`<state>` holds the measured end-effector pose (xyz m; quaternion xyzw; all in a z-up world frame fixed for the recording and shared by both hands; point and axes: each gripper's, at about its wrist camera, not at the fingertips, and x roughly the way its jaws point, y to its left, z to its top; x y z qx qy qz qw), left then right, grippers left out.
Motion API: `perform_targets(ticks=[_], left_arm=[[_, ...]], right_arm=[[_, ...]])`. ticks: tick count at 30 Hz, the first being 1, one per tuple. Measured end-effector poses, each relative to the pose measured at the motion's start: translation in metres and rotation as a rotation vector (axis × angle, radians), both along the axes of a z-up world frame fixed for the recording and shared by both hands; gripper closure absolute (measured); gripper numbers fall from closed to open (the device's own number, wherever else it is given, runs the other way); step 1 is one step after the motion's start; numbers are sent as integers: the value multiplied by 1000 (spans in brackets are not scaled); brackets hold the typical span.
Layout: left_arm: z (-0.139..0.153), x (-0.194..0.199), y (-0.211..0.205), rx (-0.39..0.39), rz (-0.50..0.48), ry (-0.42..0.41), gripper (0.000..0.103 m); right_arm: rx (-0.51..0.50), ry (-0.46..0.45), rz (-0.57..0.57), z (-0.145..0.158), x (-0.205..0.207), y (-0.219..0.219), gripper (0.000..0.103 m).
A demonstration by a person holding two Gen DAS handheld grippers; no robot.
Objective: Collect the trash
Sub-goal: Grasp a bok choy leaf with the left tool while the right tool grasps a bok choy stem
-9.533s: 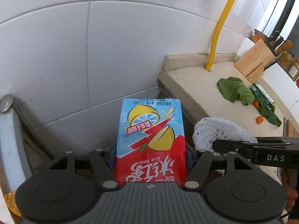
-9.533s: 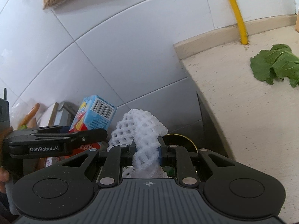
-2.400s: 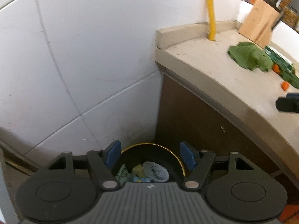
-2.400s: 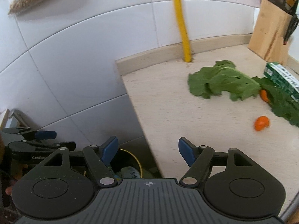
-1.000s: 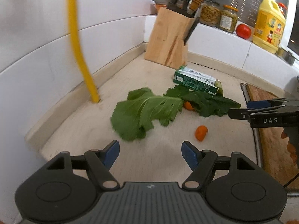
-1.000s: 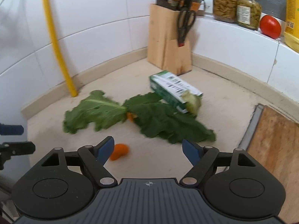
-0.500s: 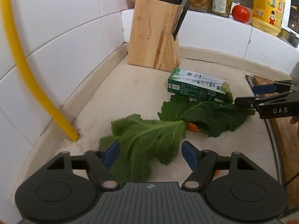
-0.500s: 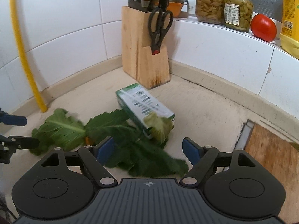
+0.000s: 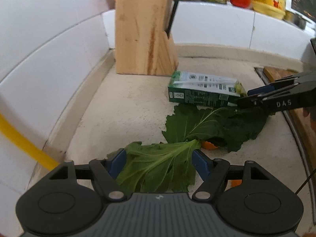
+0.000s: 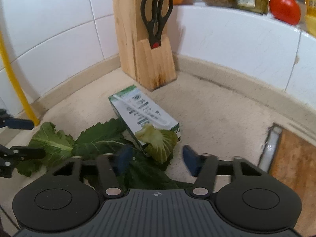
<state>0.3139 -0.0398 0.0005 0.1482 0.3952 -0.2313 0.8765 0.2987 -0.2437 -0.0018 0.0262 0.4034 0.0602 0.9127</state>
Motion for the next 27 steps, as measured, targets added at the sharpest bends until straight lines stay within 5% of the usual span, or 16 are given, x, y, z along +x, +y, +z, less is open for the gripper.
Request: perform_targets(ticks=[3,9,20,27], left_arm=[[-10,10,-4,28,-18,36,36],[-18,2,3,-2,-38,158,59],[-7,-70,7,-157,-125,257,62],[-16,-57,8,-136,26,212,51]], right_arm=[[50,42,-11,-6,3,-6,77],[108,60,-17,-3,-8,-12,90],[206,99,25,17,-51,-10,92],[186,110,-10,15,-58,-22,92]])
